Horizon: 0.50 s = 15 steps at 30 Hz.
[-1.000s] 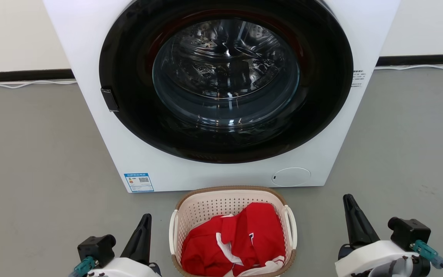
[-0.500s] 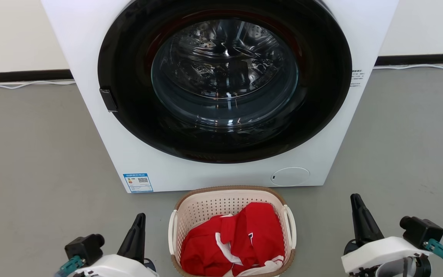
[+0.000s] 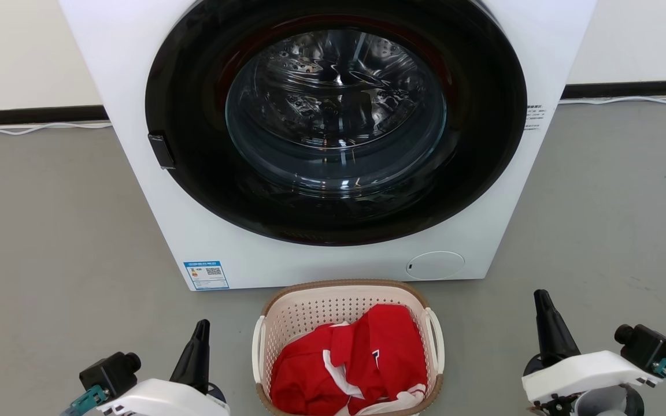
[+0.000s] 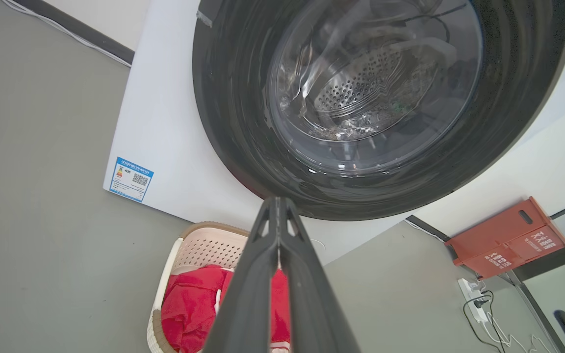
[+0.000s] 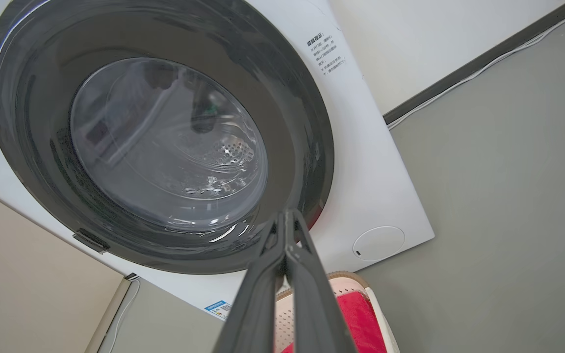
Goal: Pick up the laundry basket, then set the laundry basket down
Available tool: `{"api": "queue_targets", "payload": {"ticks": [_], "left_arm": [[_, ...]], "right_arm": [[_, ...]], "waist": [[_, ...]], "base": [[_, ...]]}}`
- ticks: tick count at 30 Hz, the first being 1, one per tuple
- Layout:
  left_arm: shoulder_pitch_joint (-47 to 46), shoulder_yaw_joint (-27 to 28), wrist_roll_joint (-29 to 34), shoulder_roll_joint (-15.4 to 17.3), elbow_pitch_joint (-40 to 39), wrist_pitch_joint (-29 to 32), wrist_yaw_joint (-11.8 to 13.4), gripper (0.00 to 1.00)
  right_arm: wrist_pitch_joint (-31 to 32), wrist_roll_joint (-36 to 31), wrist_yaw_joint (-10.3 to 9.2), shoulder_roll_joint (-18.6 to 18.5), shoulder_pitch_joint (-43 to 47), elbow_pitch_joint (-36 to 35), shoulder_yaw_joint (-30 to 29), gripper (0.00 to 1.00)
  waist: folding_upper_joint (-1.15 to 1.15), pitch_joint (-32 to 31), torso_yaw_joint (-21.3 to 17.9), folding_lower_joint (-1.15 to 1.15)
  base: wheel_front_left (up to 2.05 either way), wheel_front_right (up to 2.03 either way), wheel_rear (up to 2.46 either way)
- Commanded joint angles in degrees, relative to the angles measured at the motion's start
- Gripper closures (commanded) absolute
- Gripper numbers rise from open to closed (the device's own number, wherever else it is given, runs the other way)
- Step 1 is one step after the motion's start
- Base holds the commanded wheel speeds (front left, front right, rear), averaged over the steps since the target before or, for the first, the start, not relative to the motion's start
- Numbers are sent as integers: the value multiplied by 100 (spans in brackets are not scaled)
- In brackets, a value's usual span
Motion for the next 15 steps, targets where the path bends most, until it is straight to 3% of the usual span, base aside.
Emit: {"api": "queue_targets", "payload": {"ticks": [1,15], "left_arm": [[-242,92,-102,29,-178,15,-25,100],[-269,240,-920,37,-244,252,-35,100]], "right_arm": [[51,115,12,-16,-173,-167,-17,100],[282,973,17,-12,-163,-259,-110,100]], "waist": [[0,0,-1,-1],[0,-7,-21,-1]], "base": [[0,0,0],[0,0,0]]}}
